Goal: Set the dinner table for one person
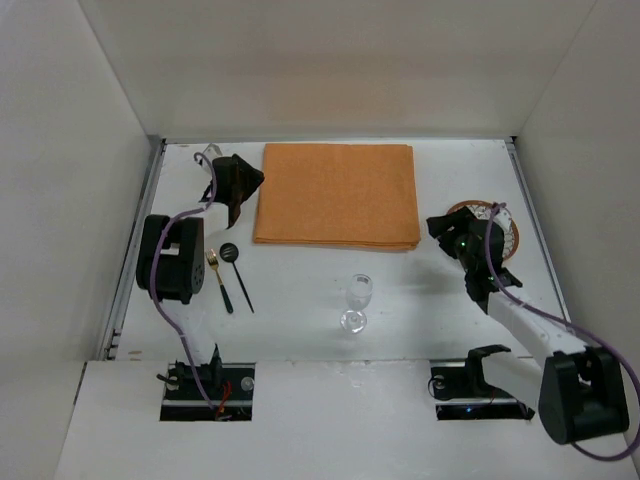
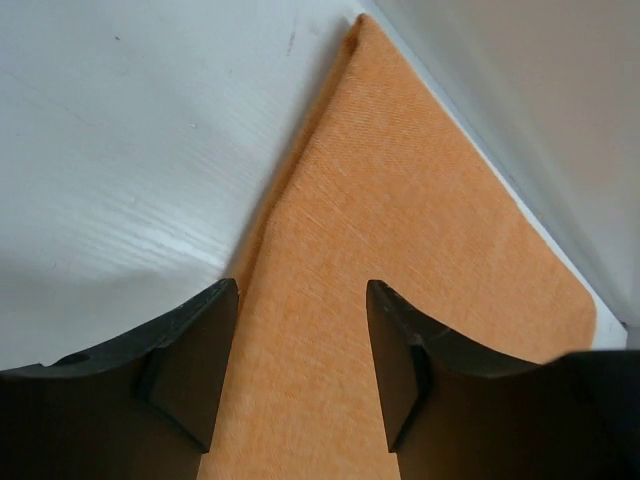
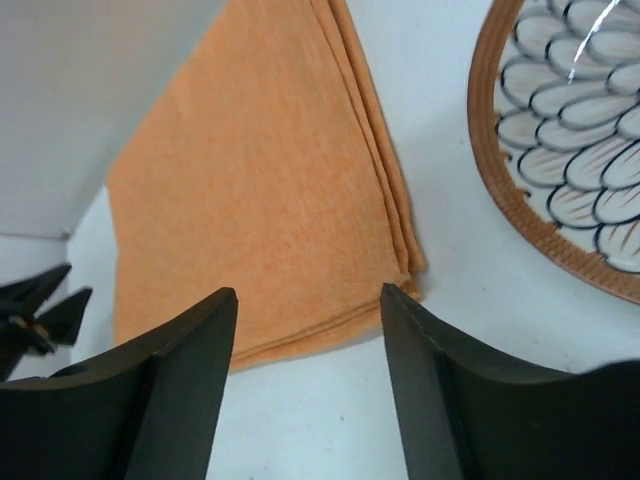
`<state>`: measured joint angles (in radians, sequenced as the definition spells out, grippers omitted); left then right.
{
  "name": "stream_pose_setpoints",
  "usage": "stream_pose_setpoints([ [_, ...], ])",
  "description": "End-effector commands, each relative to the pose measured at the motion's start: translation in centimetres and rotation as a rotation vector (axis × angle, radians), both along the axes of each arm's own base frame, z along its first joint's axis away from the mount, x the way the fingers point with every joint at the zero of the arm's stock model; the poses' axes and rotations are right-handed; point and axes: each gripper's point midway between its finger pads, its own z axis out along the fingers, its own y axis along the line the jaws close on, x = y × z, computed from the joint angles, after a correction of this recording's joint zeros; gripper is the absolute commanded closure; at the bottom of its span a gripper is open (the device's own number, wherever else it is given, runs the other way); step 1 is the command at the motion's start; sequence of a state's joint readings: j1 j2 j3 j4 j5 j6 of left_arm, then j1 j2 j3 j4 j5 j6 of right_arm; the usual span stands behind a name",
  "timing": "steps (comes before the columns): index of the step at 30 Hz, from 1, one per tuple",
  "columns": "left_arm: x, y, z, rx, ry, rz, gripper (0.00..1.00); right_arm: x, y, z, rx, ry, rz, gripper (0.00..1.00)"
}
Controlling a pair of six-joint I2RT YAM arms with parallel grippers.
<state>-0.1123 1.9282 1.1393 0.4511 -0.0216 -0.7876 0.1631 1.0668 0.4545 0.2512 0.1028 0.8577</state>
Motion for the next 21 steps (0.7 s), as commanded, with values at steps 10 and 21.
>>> stream_pose_setpoints([
  [10, -13.4, -12.2, 9.0, 0.014, -0.292, -0.248, 0.91, -2.1, -14.1, 3.9, -0.102, -0.018, -0.459, 0.78],
  [21, -23.1, -10.5, 5.5, 0.028, -0.287, -0.335, 0.77, -3.8, -19.1, -4.5, -0.095, 0.205, -0.617, 0.23],
])
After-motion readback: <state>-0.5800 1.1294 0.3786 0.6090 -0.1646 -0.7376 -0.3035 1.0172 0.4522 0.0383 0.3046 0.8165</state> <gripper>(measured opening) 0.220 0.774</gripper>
